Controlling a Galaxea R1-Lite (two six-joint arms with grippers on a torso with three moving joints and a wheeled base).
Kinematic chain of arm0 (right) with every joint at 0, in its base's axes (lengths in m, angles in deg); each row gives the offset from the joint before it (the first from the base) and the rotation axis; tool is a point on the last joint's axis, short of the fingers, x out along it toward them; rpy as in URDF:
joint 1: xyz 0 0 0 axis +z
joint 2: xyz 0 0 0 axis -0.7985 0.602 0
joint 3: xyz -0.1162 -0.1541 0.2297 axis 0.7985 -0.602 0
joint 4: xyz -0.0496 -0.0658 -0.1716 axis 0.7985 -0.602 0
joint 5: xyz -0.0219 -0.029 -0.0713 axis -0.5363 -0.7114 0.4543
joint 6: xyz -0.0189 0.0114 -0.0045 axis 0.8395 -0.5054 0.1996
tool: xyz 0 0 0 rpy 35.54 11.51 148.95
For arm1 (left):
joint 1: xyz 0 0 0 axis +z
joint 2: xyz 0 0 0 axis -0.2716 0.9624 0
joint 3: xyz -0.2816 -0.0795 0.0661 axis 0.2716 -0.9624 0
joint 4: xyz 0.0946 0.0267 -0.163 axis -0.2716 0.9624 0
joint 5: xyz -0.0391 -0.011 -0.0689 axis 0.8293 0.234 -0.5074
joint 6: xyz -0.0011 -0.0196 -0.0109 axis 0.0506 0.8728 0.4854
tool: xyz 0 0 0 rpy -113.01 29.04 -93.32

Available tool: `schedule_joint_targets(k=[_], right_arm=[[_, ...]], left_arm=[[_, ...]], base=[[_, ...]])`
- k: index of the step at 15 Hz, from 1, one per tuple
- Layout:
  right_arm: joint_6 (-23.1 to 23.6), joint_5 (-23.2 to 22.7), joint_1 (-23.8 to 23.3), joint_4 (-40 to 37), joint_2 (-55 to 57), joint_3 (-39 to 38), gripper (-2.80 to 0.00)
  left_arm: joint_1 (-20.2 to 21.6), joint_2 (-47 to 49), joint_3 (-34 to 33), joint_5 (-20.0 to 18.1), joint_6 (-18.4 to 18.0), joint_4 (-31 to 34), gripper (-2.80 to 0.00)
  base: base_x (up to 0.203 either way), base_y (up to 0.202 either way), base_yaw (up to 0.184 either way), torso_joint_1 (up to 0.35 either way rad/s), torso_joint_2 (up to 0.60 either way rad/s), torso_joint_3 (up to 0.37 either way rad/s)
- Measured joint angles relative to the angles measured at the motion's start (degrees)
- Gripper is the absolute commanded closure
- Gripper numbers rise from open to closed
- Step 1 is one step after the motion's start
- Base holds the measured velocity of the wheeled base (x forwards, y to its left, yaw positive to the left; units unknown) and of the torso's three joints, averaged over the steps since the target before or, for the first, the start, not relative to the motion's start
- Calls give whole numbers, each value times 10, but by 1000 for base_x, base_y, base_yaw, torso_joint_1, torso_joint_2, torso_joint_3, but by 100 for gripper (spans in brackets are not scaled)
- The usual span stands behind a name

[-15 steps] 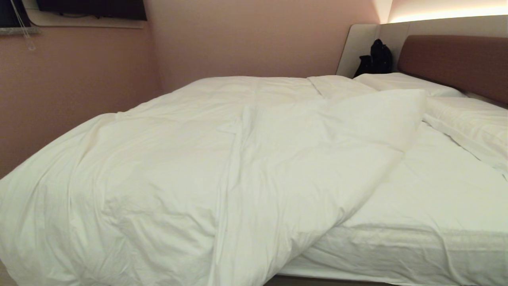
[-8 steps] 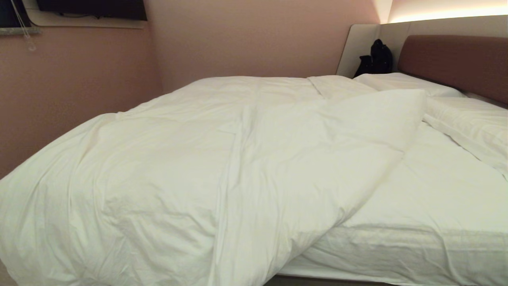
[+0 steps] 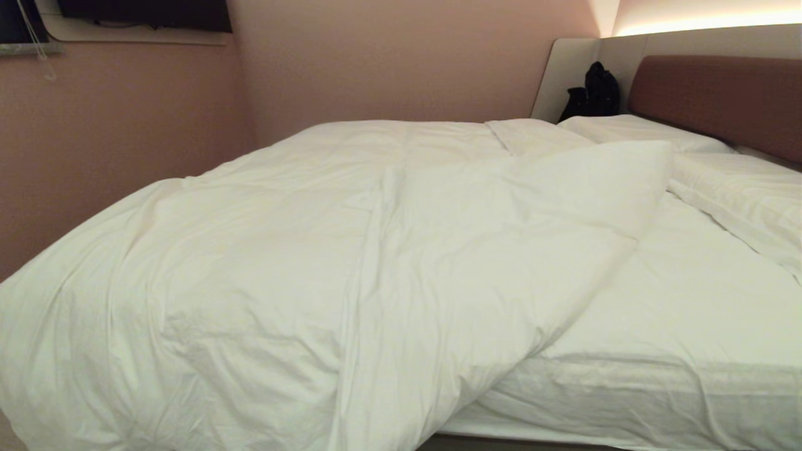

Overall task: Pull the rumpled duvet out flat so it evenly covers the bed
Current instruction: Flatten the corners of the folded blanket

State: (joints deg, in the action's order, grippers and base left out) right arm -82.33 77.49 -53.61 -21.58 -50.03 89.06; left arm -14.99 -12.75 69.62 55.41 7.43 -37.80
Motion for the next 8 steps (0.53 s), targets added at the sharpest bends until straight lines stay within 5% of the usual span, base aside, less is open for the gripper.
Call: schedule_joint_targets(k=[8], right_arm=[[0, 0, 0, 0, 0, 0, 0]], left_arm=[[0, 0, 0, -1, 1, 0, 0]], base=[[0, 0, 0, 0, 0, 0]])
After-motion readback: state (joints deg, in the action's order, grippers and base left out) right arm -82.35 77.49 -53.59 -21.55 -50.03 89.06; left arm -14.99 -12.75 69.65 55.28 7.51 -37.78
